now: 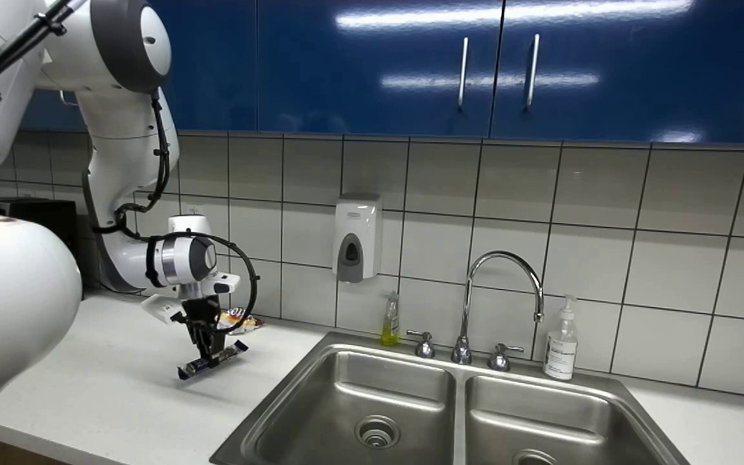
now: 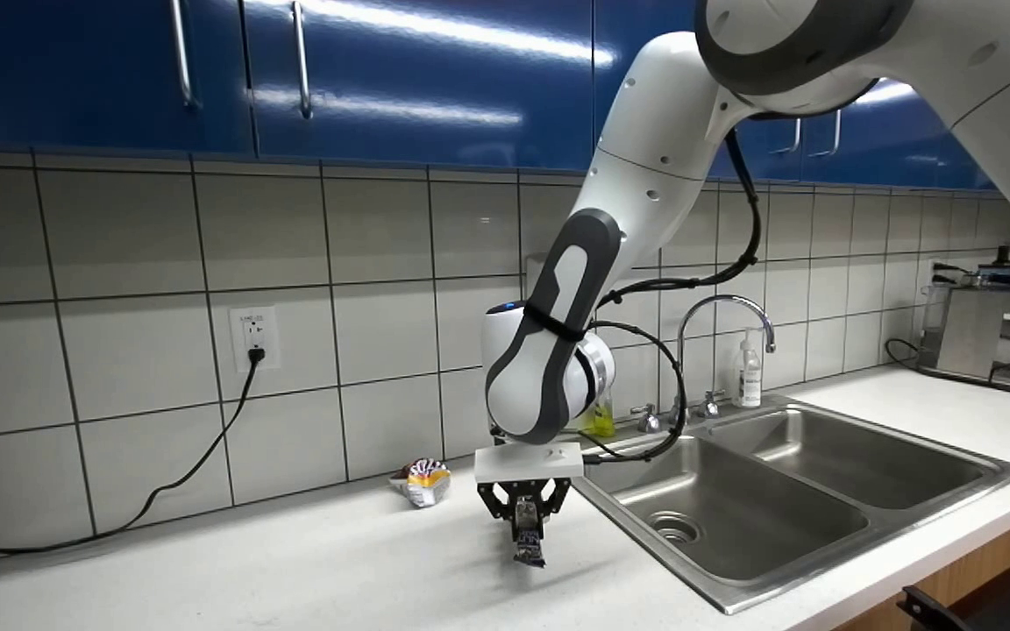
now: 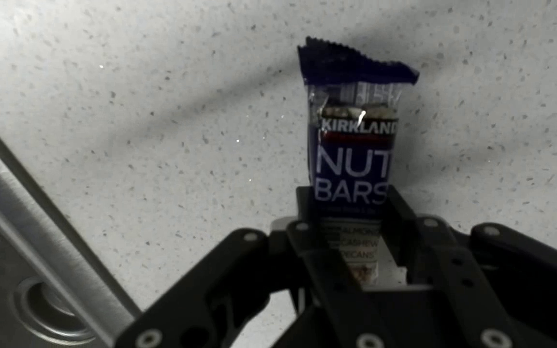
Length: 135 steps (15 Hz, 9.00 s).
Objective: Pick up the pack of snacks and put it in the sink
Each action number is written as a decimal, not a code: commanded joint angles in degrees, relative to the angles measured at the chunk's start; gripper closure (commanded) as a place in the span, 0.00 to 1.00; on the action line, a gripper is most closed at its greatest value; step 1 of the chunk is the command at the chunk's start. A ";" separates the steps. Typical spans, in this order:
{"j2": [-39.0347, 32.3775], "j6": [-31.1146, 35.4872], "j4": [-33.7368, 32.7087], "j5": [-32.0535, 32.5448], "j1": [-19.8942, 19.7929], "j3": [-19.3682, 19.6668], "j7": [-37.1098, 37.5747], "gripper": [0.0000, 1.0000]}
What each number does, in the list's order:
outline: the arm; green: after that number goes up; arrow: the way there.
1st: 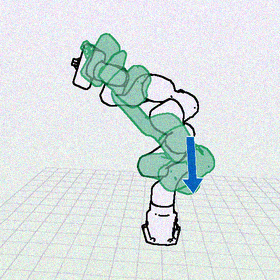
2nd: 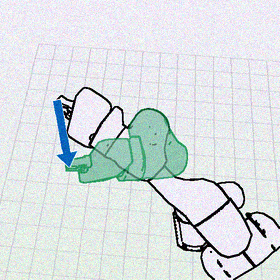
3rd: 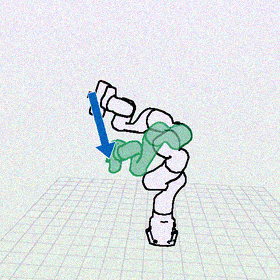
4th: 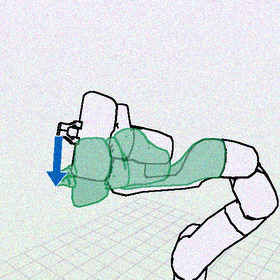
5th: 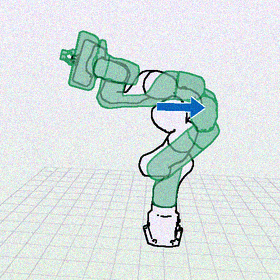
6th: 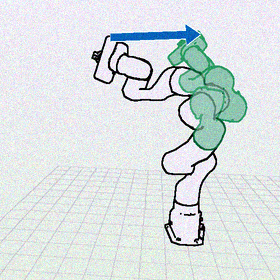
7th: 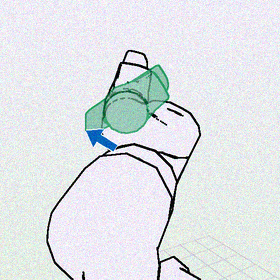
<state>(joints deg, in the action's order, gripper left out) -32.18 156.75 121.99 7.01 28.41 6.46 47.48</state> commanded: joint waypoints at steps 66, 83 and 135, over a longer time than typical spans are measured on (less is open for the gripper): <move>-2.01 10.84 9.66 -1.94 -15.74 18.99 -17.23 0.89; -18.77 9.79 -4.84 -11.32 -25.63 10.20 -23.83 0.89; 6.92 2.84 13.40 1.89 -34.52 3.10 -55.69 0.00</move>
<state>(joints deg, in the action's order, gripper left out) -30.52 161.16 131.20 6.91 -6.72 8.53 -8.10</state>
